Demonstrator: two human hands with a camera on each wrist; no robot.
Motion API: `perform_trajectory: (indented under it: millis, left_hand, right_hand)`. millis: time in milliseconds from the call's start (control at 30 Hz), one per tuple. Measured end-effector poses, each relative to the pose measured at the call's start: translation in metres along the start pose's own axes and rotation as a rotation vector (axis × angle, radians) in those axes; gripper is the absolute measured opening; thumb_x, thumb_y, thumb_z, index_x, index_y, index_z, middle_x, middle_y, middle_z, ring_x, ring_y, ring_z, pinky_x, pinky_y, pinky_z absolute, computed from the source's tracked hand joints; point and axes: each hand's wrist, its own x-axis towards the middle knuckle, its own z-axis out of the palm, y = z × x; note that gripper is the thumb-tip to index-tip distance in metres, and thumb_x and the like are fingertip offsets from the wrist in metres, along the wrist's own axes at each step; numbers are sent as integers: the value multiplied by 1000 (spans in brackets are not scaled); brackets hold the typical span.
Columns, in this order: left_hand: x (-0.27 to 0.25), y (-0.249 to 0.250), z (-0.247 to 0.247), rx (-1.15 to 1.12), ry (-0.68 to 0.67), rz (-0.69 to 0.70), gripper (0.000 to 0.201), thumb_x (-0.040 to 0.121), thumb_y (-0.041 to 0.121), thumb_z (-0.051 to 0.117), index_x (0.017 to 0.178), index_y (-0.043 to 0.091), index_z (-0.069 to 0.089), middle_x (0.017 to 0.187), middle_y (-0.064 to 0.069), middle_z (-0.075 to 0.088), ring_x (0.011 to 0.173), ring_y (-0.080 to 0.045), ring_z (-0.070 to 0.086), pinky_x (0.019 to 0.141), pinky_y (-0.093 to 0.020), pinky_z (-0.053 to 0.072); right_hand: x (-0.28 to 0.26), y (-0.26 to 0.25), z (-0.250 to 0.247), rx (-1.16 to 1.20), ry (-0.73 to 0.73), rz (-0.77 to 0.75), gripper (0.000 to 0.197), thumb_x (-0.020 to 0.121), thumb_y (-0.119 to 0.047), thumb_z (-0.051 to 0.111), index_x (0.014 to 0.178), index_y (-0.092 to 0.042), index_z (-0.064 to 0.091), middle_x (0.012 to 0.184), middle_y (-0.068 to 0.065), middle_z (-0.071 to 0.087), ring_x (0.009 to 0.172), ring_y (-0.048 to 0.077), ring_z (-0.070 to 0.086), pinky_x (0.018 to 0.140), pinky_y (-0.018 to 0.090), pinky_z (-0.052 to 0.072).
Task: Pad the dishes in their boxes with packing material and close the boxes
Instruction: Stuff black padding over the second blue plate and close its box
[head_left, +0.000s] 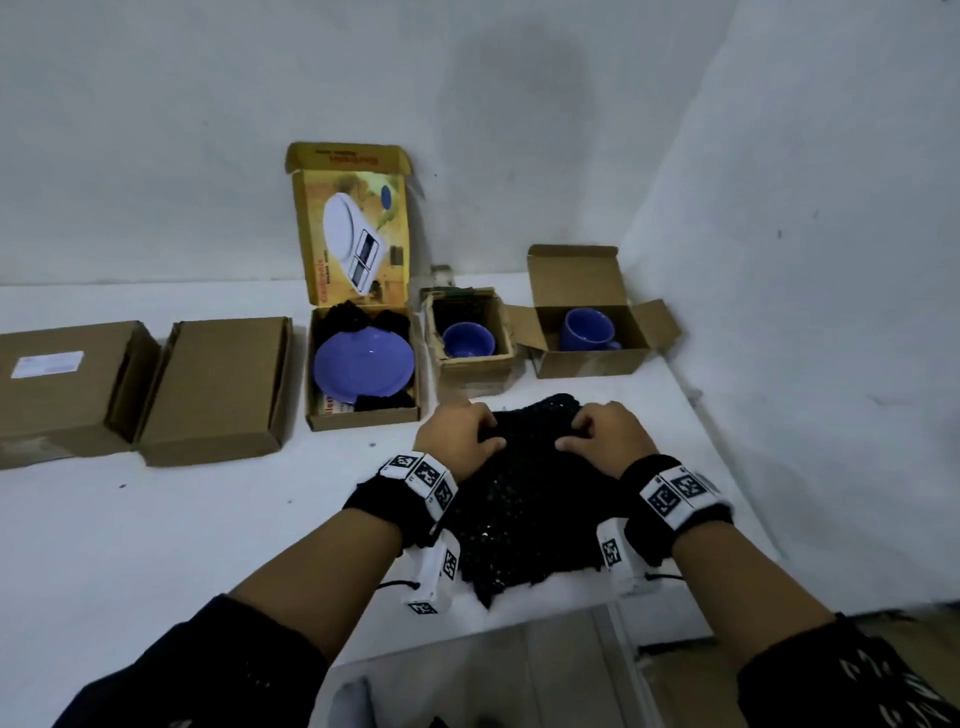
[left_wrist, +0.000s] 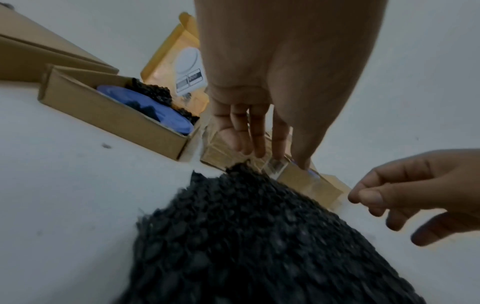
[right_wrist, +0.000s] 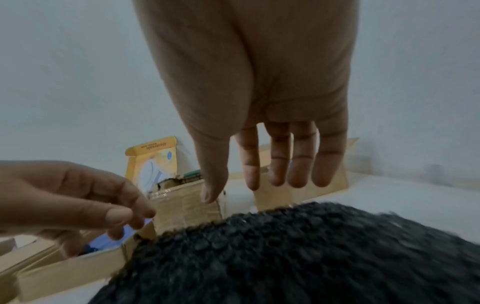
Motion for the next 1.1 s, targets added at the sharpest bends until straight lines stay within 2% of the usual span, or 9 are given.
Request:
perform_trajectory:
  millis: [100, 167, 433, 533, 600, 800, 900, 967, 1100]
  left_hand:
    - [0, 20, 21, 67, -25, -95, 57, 81, 49, 65, 128, 20, 51, 126, -6, 46, 118, -26, 46, 98, -40, 44]
    - [0, 28, 31, 101, -1, -168, 65, 78, 50, 68, 132, 20, 46, 129, -8, 42, 120, -28, 43, 97, -42, 45]
    - [-2, 39, 45, 85, 38, -293, 46, 81, 33, 71, 118, 16, 50, 125, -11, 41, 106, -31, 53, 90, -44, 50]
    - [-7, 41, 51, 59, 80, -380, 65, 74, 41, 75, 123, 14, 43, 124, -13, 40, 109, -34, 53, 91, -47, 49]
    - [-8, 42, 53, 14, 96, -415, 70, 71, 38, 79, 124, 10, 41, 124, -16, 42, 109, -36, 53, 93, -48, 48]
    - [-8, 41, 49, -180, 164, -443, 54, 74, 21, 79, 114, 6, 47, 106, -15, 62, 102, -31, 58, 84, -37, 46]
    - [-11, 44, 41, -239, 226, -408, 36, 77, 23, 75, 103, 9, 55, 93, -6, 63, 94, -24, 59, 78, -29, 43]
    - [-10, 46, 35, -258, 249, -368, 23, 81, 25, 71, 94, 11, 57, 94, -6, 64, 94, -22, 59, 80, -28, 42]
    - [-8, 47, 26, -320, 264, -306, 17, 85, 25, 66, 84, 17, 51, 90, -3, 61, 90, -20, 56, 79, -28, 40]
  right_hand:
    - [-14, 21, 12, -61, -81, 68, 73, 66, -58, 75, 122, -18, 52, 124, 11, 47, 114, 31, 50, 94, 40, 47]
    - [-21, 27, 22, -43, -104, 60, 75, 67, -54, 76, 127, -18, 47, 129, 12, 41, 116, 32, 48, 95, 43, 46]
    - [-23, 38, 46, 81, 6, -58, 33, 80, -33, 72, 104, -17, 56, 114, 6, 49, 100, 25, 54, 87, 39, 48]
    - [-24, 42, 52, 117, 31, -89, 23, 82, -28, 70, 97, -17, 57, 108, 5, 51, 96, 25, 56, 85, 38, 48]
    - [-24, 45, 54, 130, 43, -109, 20, 83, -26, 69, 95, -16, 58, 107, 6, 51, 94, 25, 56, 83, 37, 48]
    - [-25, 49, 51, 217, 66, -138, 20, 83, -28, 68, 97, -15, 61, 110, 6, 50, 98, 24, 56, 87, 36, 48]
    - [-25, 50, 45, 204, 101, -150, 24, 85, -31, 66, 101, -14, 62, 112, 8, 51, 101, 25, 54, 89, 36, 48]
    - [-24, 50, 39, 212, 122, -143, 26, 87, -32, 63, 103, -13, 60, 113, 9, 50, 103, 26, 52, 90, 37, 47]
    - [-24, 45, 28, 225, 174, -96, 35, 88, -33, 62, 115, -13, 55, 123, 12, 47, 113, 30, 48, 97, 36, 41]
